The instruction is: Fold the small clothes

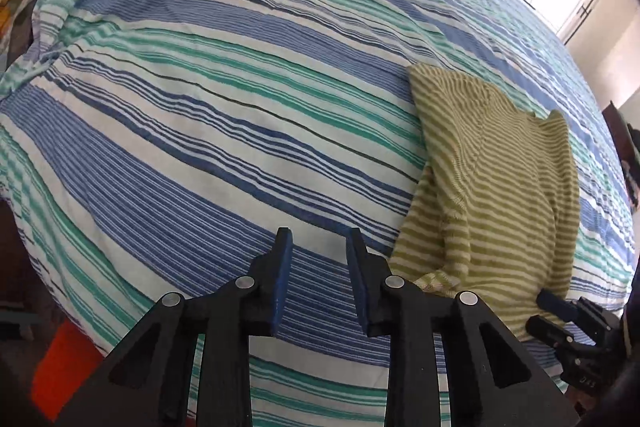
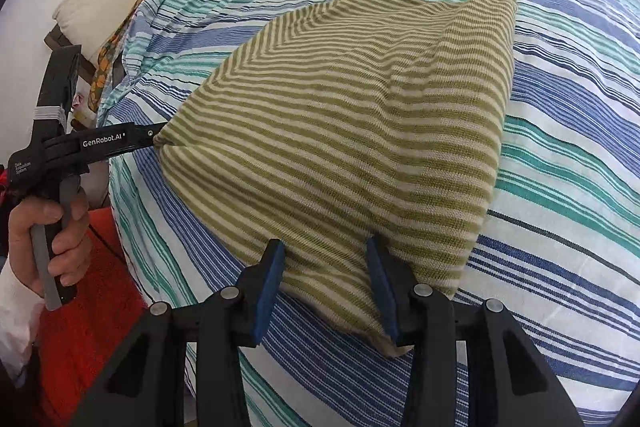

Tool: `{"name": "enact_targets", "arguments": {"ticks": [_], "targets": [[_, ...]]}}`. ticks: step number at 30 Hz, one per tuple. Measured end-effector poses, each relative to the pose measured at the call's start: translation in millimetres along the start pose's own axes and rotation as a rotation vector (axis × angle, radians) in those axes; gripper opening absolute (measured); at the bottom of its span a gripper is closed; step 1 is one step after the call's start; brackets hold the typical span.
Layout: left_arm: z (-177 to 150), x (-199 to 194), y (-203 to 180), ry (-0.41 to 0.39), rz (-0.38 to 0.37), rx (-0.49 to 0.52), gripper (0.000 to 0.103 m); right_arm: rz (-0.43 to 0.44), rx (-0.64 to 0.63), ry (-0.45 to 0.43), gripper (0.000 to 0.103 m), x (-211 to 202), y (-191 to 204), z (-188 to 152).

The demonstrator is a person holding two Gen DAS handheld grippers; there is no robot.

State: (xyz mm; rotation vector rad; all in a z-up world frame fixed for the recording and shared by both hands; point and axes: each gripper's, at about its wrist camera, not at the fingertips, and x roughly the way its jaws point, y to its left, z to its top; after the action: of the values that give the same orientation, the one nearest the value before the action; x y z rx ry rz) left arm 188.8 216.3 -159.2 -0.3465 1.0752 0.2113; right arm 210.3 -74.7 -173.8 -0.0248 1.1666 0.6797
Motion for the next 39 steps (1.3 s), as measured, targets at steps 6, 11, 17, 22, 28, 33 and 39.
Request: {"name": "enact_targets", "arguments": {"ticks": [6, 11, 17, 22, 28, 33, 39], "targets": [[17, -50, -13, -0.135, -0.099, 0.028, 0.06, -0.015, -0.001, -0.026, 0.044, -20, 8, 15], [33, -50, -69, -0.103, -0.334, 0.172, 0.067, -0.025, -0.055, -0.108, 0.048, -59, 10, 62], [42, 30, -110, 0.036, -0.183, 0.345, 0.069, -0.085, -0.032, -0.105, 0.049, -31, -25, 121], [45, 67, -98, 0.101, -0.146, 0.285, 0.077, -0.089, 0.101, 0.039, 0.049, 38, -70, 119], [38, 25, -80, 0.04, -0.226, 0.208, 0.076, -0.11, 0.003, -0.074, 0.049, -8, -35, 114], [5, 6, -64, 0.022, -0.21, 0.203, 0.083, -0.049, -0.051, -0.148, 0.051, -52, 6, 57], [-13, 18, -60, 0.062, -0.126, 0.222, 0.08, -0.025, 0.033, -0.047, 0.052, -4, 4, -12]]}}
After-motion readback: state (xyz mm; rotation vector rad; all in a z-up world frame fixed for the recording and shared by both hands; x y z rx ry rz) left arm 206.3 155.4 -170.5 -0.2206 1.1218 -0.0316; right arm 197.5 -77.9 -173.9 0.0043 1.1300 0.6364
